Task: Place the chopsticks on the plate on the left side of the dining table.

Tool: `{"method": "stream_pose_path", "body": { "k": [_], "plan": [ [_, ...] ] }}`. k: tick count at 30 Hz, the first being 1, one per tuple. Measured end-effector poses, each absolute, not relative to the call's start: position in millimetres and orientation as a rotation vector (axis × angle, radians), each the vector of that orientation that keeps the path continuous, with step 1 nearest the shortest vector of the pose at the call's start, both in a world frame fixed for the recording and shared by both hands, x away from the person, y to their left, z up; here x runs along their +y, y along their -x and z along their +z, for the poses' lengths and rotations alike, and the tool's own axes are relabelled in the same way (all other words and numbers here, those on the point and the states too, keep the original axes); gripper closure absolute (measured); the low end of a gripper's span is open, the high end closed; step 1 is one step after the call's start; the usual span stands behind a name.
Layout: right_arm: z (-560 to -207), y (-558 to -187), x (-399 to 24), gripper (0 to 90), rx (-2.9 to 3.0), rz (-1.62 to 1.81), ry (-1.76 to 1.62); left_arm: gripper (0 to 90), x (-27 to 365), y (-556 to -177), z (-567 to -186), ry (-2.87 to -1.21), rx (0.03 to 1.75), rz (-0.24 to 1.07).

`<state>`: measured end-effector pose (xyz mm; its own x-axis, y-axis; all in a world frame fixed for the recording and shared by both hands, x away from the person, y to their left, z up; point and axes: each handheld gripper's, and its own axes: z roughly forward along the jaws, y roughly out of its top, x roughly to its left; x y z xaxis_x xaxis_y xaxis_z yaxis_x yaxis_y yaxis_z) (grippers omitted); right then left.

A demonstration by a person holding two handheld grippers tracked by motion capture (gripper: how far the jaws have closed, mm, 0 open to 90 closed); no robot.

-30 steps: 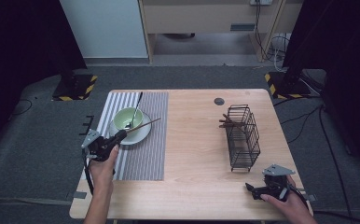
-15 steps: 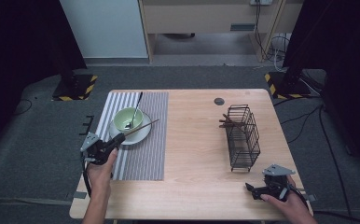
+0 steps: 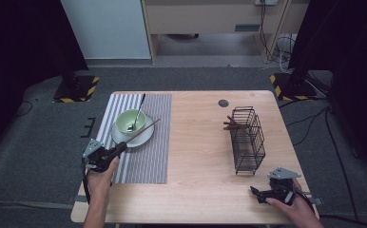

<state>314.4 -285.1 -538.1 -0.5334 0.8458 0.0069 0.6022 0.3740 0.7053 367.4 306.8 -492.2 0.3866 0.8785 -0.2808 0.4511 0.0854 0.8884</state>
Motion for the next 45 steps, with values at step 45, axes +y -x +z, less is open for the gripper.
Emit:
{"method": "stream_pose_path", "body": {
  "k": [45],
  "plan": [
    [-538,-314,-286,0.4,2.284,0.949,-1.259,83.1,320,-376,-520,-1.671,1.293,0.287]
  ]
}}
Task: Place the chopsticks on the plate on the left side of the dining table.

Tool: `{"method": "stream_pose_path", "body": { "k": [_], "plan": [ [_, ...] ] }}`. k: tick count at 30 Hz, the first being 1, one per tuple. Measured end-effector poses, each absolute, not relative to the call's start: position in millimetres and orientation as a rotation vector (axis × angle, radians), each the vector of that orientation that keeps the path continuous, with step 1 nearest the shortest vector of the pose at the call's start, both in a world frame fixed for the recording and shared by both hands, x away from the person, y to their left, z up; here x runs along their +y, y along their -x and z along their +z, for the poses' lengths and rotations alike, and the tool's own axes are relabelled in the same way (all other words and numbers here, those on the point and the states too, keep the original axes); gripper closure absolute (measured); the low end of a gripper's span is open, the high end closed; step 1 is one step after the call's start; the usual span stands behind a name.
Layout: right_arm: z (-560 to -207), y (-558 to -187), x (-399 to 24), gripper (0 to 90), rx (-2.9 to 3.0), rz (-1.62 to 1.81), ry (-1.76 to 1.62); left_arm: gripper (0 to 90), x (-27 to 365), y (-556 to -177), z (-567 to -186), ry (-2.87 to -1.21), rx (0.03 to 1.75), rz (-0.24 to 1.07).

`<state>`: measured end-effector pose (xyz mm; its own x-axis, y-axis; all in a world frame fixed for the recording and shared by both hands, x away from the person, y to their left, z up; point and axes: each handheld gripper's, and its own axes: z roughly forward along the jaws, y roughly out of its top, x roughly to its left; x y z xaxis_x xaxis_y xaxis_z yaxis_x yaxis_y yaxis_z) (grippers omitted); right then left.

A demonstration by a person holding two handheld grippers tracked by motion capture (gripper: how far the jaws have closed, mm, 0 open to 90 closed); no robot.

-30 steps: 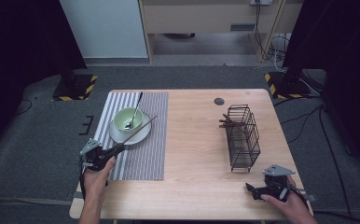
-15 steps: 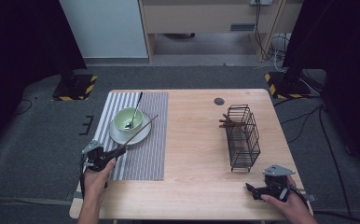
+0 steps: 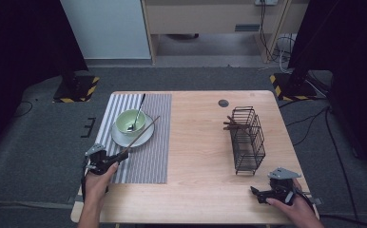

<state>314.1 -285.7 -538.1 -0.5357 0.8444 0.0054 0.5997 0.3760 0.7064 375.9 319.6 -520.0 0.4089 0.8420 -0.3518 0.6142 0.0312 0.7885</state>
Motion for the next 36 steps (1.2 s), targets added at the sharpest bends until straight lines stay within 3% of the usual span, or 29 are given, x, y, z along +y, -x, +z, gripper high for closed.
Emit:
{"method": "stream_pose_path", "body": {
  "k": [36],
  "plan": [
    [-538,-314,-286,0.4,2.284,0.949,-1.259,82.9,323,-380,-533,-1.739,1.339,0.211]
  ]
}}
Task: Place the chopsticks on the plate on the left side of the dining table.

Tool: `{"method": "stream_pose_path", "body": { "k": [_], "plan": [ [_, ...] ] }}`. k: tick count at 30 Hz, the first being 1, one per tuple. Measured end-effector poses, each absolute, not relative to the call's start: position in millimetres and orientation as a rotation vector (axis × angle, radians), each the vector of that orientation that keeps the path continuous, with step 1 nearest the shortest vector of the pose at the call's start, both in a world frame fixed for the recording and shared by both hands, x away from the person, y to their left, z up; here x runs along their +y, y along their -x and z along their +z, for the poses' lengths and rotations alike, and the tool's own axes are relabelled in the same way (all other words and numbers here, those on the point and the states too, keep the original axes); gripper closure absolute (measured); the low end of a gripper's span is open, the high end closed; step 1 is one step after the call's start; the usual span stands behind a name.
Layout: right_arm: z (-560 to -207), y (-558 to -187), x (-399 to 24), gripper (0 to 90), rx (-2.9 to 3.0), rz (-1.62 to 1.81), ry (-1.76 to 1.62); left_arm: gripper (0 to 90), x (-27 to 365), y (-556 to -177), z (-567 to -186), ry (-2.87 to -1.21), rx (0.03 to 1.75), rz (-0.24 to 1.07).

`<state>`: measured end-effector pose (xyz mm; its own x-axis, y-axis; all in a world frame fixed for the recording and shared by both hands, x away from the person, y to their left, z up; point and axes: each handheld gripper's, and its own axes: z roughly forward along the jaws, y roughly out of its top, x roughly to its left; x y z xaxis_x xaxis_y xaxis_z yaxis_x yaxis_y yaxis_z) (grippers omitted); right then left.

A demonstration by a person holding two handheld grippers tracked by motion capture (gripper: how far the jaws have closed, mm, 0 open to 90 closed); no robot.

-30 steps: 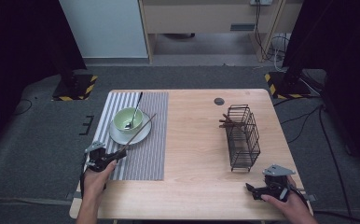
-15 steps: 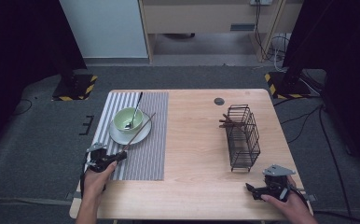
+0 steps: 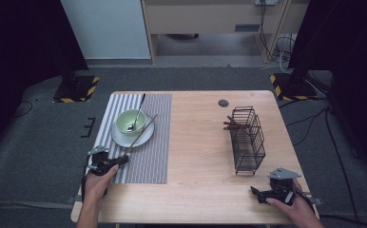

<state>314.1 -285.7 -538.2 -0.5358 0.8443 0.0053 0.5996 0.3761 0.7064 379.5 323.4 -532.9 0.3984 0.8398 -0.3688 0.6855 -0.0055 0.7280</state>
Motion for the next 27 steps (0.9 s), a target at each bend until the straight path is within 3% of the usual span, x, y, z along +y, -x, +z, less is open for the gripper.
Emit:
{"method": "stream_pose_path", "body": {
  "k": [27],
  "plan": [
    [-538.1,-314.1,-285.7,0.4,2.285,0.949,-1.259,82.5,324.2,-380.0,-536.1,-1.754,1.349,0.193]
  ]
}}
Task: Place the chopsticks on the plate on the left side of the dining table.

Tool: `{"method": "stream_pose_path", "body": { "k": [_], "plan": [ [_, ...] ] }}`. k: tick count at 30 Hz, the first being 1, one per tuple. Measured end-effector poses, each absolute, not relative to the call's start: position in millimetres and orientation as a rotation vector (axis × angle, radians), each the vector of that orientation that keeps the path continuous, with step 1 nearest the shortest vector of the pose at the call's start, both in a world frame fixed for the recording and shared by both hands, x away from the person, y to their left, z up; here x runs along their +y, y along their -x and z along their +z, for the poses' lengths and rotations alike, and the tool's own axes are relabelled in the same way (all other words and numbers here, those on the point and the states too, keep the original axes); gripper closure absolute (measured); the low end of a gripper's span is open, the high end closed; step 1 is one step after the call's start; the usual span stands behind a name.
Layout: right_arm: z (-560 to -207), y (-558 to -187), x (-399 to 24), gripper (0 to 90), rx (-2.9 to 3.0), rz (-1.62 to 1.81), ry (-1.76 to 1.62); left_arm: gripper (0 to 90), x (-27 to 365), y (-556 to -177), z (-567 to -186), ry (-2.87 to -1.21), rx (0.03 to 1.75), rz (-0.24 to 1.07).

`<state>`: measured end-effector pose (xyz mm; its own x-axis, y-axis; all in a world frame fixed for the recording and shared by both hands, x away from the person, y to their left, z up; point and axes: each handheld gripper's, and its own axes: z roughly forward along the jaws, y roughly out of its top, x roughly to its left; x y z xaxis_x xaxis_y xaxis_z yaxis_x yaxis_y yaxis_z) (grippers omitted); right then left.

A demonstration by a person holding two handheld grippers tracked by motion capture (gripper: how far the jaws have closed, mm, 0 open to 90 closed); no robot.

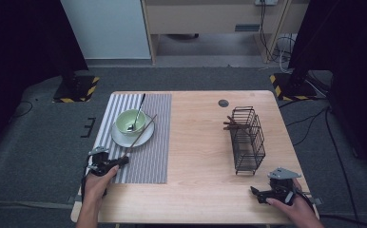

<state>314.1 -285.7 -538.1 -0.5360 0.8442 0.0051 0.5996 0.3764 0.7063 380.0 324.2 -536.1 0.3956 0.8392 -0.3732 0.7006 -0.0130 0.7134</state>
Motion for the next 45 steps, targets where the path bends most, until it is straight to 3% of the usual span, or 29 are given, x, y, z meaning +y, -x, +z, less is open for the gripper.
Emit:
{"method": "stream_pose_path", "body": {
  "k": [19,34,45],
  "plan": [
    [-538,-314,-286,0.4,2.284,0.949,-1.259,77.6,326,-380,-536,-1.730,1.352,0.209],
    [-538,-314,-286,0.4,2.284,0.949,-1.259,60.1,330,-378,-529,-1.648,1.329,0.262],
    [-538,-314,-286,0.4,2.284,0.949,-1.262,53.1,338,-377,-515,-1.620,1.309,0.350]
  ]
}}
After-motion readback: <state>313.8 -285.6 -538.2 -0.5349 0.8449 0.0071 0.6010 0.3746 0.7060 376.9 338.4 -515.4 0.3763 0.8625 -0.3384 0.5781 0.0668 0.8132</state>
